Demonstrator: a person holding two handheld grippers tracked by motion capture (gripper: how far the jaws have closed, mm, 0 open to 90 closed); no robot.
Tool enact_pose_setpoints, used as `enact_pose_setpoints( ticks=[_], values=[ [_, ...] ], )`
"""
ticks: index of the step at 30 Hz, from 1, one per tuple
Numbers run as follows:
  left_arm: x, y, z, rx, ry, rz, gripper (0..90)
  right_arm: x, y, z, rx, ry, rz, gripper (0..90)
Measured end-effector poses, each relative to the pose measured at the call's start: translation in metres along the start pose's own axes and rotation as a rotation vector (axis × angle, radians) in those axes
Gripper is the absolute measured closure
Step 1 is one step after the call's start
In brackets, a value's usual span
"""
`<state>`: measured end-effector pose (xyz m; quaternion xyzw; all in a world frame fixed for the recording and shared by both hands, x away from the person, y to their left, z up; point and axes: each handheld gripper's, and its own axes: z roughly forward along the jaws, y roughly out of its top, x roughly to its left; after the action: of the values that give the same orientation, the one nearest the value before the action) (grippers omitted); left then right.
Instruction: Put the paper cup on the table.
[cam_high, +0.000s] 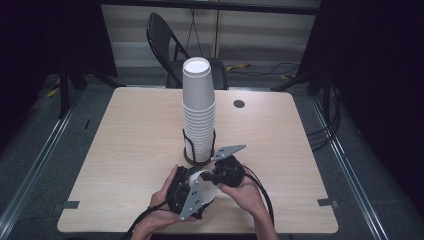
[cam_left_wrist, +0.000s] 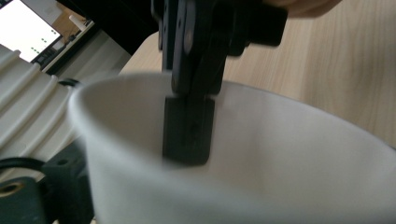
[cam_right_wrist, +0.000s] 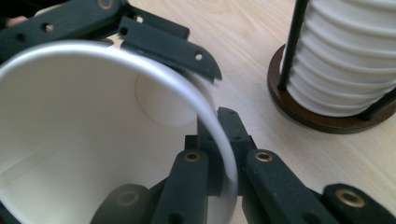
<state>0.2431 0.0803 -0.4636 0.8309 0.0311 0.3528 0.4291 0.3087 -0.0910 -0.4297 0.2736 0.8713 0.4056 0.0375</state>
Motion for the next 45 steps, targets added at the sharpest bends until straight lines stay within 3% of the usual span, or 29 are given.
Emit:
enact_pose_setpoints(
  ticks=[5,9,15,22,28,34,45],
  values=[
    [0.001,0.002,0.0,-0.015,0.003,0.003,6.0,0.0,0.0,-0.001,-0.004,0.004,0.008,89.1],
    [-0.001,0.004,0.001,0.009,0.002,0.023,6.0,-0.002,0.0,0.0,0.015,0.013,0.027,89.1],
    [-0.001,0.005,0.001,-0.007,-0.007,-0.008,5.8,-0.001,-0.001,0.0,0.011,0.009,0.026,89.1],
    [-0.003,0.006,-0.001,-0.009,0.004,0.022,6.7,-0.001,-0.001,-0.003,0.011,0.022,0.034,89.0],
    [-0.002,0.005,0.0,0.001,0.003,0.012,9.0,-0.001,-0.001,-0.002,0.019,0.011,0.038,88.9],
    [0.005,0.004,-0.003,-0.013,0.015,-0.052,9.7,-0.002,-0.004,-0.004,-0.051,0.016,0.066,84.9],
    [0.018,-0.002,-0.004,-0.034,0.039,-0.23,9.7,-0.005,-0.013,-0.018,-0.199,0.015,0.107,75.0]
  ],
)
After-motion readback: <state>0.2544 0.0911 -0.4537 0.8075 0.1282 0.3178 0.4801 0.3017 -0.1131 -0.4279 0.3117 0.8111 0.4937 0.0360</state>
